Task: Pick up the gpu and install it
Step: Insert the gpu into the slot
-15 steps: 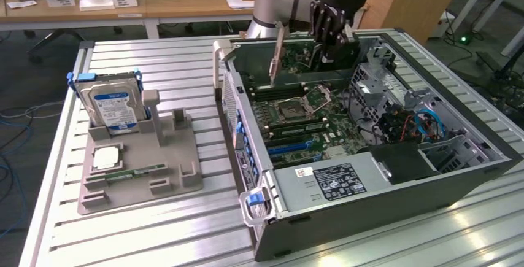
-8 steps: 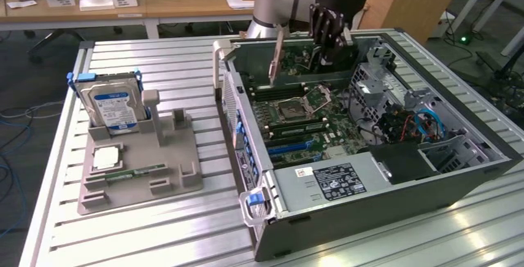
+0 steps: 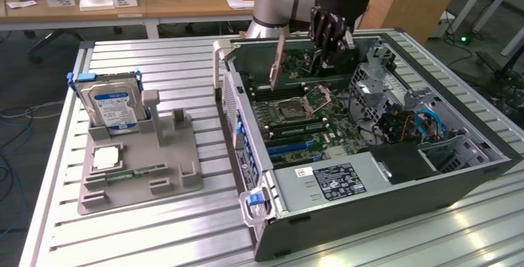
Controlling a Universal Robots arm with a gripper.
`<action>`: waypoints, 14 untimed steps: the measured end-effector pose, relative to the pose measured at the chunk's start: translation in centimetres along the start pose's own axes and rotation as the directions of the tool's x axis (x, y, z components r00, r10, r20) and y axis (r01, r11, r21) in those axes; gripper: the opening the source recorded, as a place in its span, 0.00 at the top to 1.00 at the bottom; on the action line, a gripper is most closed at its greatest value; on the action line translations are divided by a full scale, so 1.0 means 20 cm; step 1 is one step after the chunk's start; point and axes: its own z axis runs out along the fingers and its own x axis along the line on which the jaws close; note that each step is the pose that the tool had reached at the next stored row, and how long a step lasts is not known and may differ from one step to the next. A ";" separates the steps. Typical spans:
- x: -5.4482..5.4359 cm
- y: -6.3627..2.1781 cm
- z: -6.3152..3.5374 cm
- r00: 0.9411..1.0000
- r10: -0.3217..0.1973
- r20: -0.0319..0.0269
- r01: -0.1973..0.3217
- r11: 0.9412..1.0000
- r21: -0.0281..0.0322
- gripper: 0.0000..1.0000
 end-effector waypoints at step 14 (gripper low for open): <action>0.06 -0.002 0.019 1.000 0.000 -0.002 0.000 1.000 0.000 0.72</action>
